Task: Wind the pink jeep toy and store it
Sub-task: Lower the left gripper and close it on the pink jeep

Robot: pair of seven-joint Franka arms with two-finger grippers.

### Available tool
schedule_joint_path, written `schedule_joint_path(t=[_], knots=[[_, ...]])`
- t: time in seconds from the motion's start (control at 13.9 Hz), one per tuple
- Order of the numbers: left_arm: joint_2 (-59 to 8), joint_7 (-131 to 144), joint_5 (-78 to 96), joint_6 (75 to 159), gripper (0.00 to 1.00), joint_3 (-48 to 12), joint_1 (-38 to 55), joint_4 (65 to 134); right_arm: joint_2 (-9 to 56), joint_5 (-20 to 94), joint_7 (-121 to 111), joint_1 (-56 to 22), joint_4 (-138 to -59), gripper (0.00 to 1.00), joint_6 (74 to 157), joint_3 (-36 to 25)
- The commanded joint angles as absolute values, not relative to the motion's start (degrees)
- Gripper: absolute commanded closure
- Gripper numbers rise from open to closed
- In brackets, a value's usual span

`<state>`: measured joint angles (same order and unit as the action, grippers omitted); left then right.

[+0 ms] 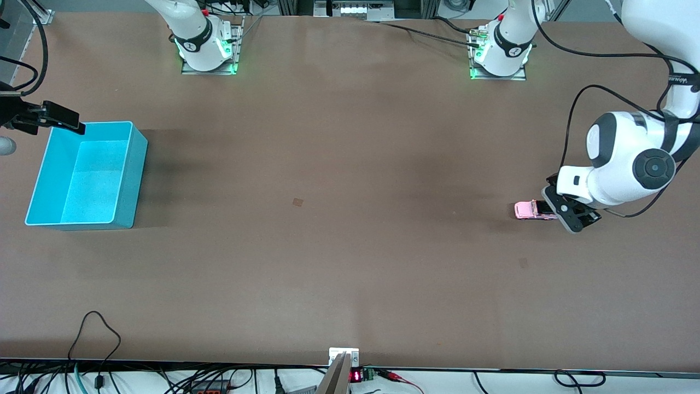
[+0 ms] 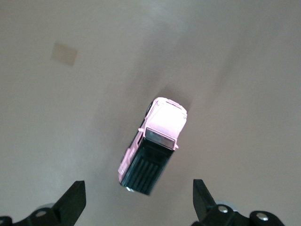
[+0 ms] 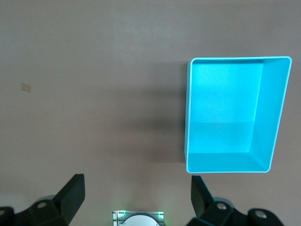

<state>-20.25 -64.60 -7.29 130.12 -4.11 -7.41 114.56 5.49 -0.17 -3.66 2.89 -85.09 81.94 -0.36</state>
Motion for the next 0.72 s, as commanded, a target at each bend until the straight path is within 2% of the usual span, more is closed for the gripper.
schedule_joint_path(t=[0.0,0.36,0.65], knots=[[-21.0,-75.03,-8.52,136.74,0.0,-4.83,-9.05,117.86,5.27,-1.05,-4.31,3.6,-85.25,0.0,82.09,0.35],[-22.76,-81.38,-8.53,137.37,0.0,-5.19,-10.81,118.65,5.27,-1.05,-4.22,3.52,-85.25,0.0,82.0,0.35],[-24.87,-84.02,-8.53,141.67,0.0,-5.19,-11.95,119.18,5.62,-1.05,-4.31,3.34,-85.17,0.0,82.0,0.35]])
